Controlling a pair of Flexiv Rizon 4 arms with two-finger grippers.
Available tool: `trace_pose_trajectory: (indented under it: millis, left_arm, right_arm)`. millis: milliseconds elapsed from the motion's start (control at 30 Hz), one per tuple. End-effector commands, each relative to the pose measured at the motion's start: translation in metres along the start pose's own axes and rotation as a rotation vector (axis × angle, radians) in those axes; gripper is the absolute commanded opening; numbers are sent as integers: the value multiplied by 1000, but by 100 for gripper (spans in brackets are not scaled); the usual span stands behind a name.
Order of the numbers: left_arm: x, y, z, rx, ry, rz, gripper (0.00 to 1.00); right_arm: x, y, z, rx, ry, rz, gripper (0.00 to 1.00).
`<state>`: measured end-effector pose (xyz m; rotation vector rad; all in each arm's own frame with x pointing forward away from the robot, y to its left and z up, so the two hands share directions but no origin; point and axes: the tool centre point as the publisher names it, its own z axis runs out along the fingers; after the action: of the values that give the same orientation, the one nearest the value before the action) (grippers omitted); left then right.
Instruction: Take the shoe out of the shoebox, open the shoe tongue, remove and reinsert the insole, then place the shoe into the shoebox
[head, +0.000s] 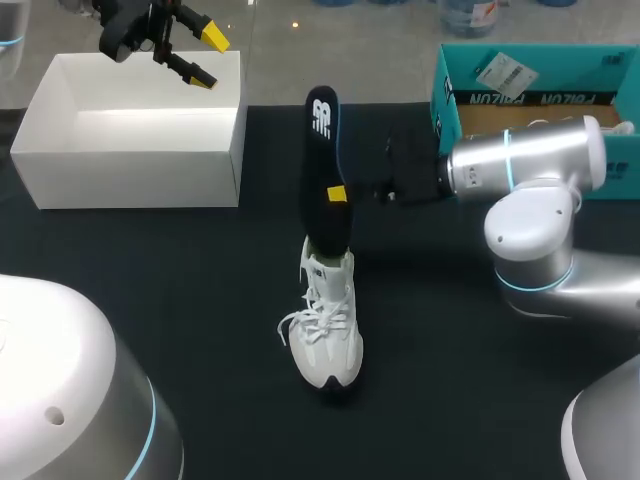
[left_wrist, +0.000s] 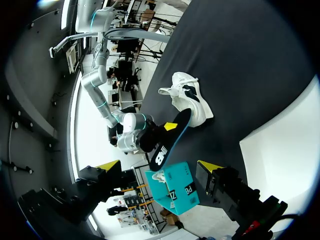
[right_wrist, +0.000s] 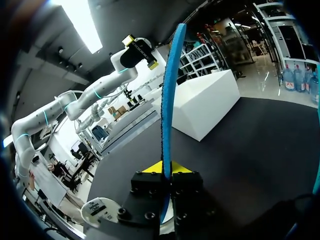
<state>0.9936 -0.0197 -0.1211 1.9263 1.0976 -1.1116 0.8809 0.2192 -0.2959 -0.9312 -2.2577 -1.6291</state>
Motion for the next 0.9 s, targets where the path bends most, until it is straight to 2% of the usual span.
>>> trace_pose_trajectory:
  millis: [33,533,900]
  left_arm:
    - [0,1,-1,4,2,1,100]
    - [0,1,-1,4,2,1,100]
    - [0,1,-1,4,2,1,100]
  right_arm:
    - [3,-11,6,-17,-5,-8,0]
    - [13,-44,10,-32,-5,29,0]
    - [20,-69,10,-5,-8,98,0]
